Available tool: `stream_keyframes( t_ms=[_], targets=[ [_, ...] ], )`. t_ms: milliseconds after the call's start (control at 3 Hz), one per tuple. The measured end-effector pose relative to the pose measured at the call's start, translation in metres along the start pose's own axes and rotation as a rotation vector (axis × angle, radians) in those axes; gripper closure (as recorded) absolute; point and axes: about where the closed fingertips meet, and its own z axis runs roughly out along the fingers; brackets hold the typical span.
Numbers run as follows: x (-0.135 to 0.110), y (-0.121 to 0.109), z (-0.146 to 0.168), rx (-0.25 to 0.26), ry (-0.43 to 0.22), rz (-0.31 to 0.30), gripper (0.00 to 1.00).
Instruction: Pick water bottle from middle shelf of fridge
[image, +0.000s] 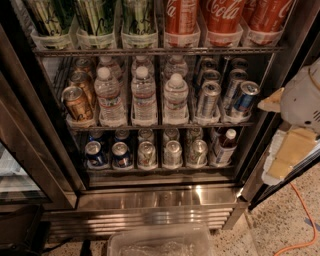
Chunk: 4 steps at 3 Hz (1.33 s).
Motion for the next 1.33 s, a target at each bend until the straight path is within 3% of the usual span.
stream_keyframes(
  t_ms=[667,1000,1333],
  targets=[
    [-0.006,0.057,0.074,-0.002,-0.236,0.052,0.00],
    [-0.025,0.066,0.100,0.059,-0.362,0.069,0.00],
    [-0.059,0.063,0.114,0.094,-0.434,0.073,0.00]
  ],
)
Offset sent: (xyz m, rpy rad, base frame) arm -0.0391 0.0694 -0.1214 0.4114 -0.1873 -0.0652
